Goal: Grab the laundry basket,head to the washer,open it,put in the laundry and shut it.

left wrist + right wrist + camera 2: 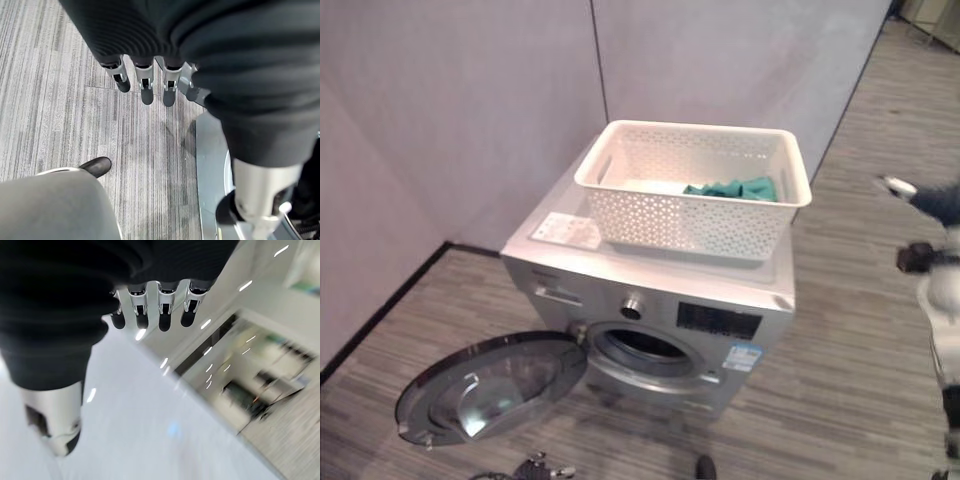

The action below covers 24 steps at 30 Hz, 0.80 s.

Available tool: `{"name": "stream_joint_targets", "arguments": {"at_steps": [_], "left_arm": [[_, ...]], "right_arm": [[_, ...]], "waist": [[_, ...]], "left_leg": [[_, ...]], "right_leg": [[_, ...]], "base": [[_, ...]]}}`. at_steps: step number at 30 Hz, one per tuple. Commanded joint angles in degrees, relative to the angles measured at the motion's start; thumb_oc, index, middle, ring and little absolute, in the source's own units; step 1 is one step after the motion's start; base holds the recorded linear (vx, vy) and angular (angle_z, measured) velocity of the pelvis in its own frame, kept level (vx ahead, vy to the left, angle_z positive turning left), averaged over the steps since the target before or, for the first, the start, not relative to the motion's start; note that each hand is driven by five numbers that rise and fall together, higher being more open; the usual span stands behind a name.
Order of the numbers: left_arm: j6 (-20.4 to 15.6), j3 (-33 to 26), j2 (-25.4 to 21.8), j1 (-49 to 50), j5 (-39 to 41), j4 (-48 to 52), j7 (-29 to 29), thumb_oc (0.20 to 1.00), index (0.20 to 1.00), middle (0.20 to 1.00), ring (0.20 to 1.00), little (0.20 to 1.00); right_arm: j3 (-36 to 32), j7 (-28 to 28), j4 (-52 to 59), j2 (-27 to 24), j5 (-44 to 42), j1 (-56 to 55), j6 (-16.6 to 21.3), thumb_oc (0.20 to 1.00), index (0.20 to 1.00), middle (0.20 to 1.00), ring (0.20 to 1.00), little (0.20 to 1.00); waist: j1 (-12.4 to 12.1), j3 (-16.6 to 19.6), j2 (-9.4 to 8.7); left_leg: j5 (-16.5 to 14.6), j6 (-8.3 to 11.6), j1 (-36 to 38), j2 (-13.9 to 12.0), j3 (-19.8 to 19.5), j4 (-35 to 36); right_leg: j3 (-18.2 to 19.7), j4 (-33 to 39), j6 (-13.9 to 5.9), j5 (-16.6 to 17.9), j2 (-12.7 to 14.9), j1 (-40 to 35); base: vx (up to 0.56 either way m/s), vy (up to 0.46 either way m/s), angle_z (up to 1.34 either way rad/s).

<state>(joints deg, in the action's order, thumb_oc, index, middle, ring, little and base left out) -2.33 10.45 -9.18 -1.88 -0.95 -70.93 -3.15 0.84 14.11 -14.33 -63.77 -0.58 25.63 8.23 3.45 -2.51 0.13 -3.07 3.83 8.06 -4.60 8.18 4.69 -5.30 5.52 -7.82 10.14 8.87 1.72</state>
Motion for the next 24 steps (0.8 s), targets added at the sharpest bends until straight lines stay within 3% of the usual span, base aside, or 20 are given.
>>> {"name": "stream_joint_targets", "arguments": {"at_steps": [1,3,8,10,11,13,17,18,20,22,23,24], "left_arm": [[-0.4,3.2,-3.0,-1.8,1.3,-4.7,1.3,1.0,1.0,1.0,1.0,1.0],[-0.4,3.3,-3.1,-1.9,1.8,-4.6,1.7,1.0,1.0,1.0,1.0,1.0],[-0.4,3.1,-2.9,-1.9,1.8,-4.6,1.7,1.0,1.0,1.0,1.0,1.0],[-0.4,3.4,-3.2,-1.8,2.3,-4.5,2.2,1.0,1.0,1.0,1.0,1.0],[-0.3,3.7,-3.1,-1.6,3.0,-4.5,2.9,1.0,1.0,1.0,1.0,1.0],[-0.2,4.0,-3.3,-1.5,3.4,-4.5,3.3,1.0,1.0,1.0,1.0,1.0],[-0.2,3.8,-3.0,-1.5,3.4,-4.5,3.3,1.0,1.0,1.0,1.0,1.0],[-0.2,4.0,-3.2,-1.4,3.8,-4.5,3.5,1.0,1.0,1.0,1.0,1.0],[-0.2,3.9,-3.5,-0.9,5.7,-4.4,4.4,1.0,1.0,1.0,1.0,1.0],[-0.1,3.6,-3.6,-0.4,6.6,-4.4,4.9,1.0,1.0,1.0,1.0,1.0],[-0.3,2.6,-4.3,0.8,8.7,-4.8,5.4,1.0,1.0,1.0,1.0,1.0],[-0.3,1.9,-4.7,1.0,9.0,-5.2,5.2,1.0,1.0,1.0,1.0,1.0]], "right_arm": [[8.5,-7.6,-4.1,-2.7,-3.3,13.0,0.1,1.0,1.0,1.0,1.0,1.0],[13.0,-9.6,-5.8,-4.0,-3.2,17.2,-0.5,1.0,1.0,1.0,1.0,1.0],[13.6,-9.6,-6.1,-4.0,-3.3,17.7,-0.5,1.0,1.0,1.0,1.0,1.0],[17.6,-11.4,-7.4,-5.4,-3.6,21.5,-1.0,1.0,1.0,1.0,1.0,1.0],[23.4,-13.8,-9.6,-6.3,-4.2,26.5,-1.6,1.0,1.0,1.0,1.0,1.0],[26.1,-15.1,-10.6,-6.5,-3.9,28.7,-2.0,1.0,1.0,1.0,1.0,1.0],[27.1,-15.1,-11.0,-6.4,-4.0,29.7,-1.9,1.0,1.0,1.0,1.0,1.0],[29.0,-15.7,-12.3,-6.3,-4.0,31.4,-2.2,1.0,1.0,1.0,1.0,1.0],[39.3,-19.7,-18.2,-6.2,-3.5,39.7,-3.3,1.0,1.0,1.0,1.0,1.0],[42.7,-20.7,-20.9,-5.9,-2.9,42.2,-3.4,1.0,1.0,1.0,1.0,1.0],[46.9,-21.4,-30.1,-3.8,-1.2,45.9,-3.7,1.0,1.0,1.0,1.0,1.0],[47.6,-21.7,-32.4,-3.0,-1.0,46.7,-3.8,1.0,1.0,1.0,1.0,1.0]], "waist": [[-3.0,0.3,-5.99],[-3.1,0.3,-6.15],[-2.9,0.3,-6.02],[-3.2,0.3,-6.39],[-3.3,0.3,-6.67],[-3.5,0.2,-7.02],[-3.3,0.2,-6.8],[-3.6,0.2,-7.13],[-4.1,-0.1,-7.78],[-4.4,-0.4,-8.07],[-5.5,-1.2,-8.52],[-5.8,-1.3,-8.59]], "left_leg": [[-4.9,-0.47,-1.9,-1.9,-2.3,-5.0],[-4.7,-0.31,-2.0,-2.0,-2.4,-4.9],[-4.7,-0.31,-2.0,-2.1,-2.4,-4.9],[-4.6,-0.11,-2.1,-2.2,-2.5,-4.9],[-4.3,0.1,-2.2,-2.4,-2.6,-4.8],[-4.2,0.22,-2.3,-2.5,-2.8,-4.8],[-4.2,0.23,-2.4,-2.6,-2.8,-4.8],[-4.1,0.34,-2.4,-2.7,-2.9,-4.8],[-3.5,0.86,-2.8,-3.3,-3.5,-4.6],[-3.2,1.17,-3.2,-3.8,-3.9,-4.5],[-2.1,1.93,-4.3,-4.9,-5.3,-4.2],[-1.8,2.11,-4.5,-5.2,-5.6,-4.0]], "right_leg": [[0.9,-2.4,-1.66,-6.9,2.0,-1.9],[0.6,-2.4,-1.59,-7.1,1.9,-1.9],[0.6,-2.4,-1.58,-7.1,1.9,-2.0],[0.6,-2.4,-1.5,-7.2,1.8,-2.0],[0.3,-2.4,-1.35,-7.5,1.6,-2.2],[0.2,-2.5,-1.26,-7.6,1.5,-2.3],[0.1,-2.5,-1.26,-7.6,1.5,-2.3],[0.0,-2.4,-1.19,-7.7,1.4,-2.4],[-0.6,-2.4,-0.91,-8.1,0.9,-2.6],[-1.0,-2.3,-0.76,-8.3,0.5,-2.6],[-2.1,-2.0,-0.23,-8.8,-0.4,-2.6],[-2.3,-1.9,-0.11,-9.0,-0.7,-2.6]], "base": [[0.0,-0.015,0.04],[0.0,0.0,0.0],[0.0,-0.001,0.07],[0.0,-0.01,0.05],[0.01,-0.01,0.05],[0.01,-0.017,0.05],[0.0,-0.003,0.01],[0.02,-0.031,0.01],[0.03,-0.056,0.01],[0.02,-0.103,0.12],[0.03,-0.179,0.26],[0.02,-0.21,0.25]]}}
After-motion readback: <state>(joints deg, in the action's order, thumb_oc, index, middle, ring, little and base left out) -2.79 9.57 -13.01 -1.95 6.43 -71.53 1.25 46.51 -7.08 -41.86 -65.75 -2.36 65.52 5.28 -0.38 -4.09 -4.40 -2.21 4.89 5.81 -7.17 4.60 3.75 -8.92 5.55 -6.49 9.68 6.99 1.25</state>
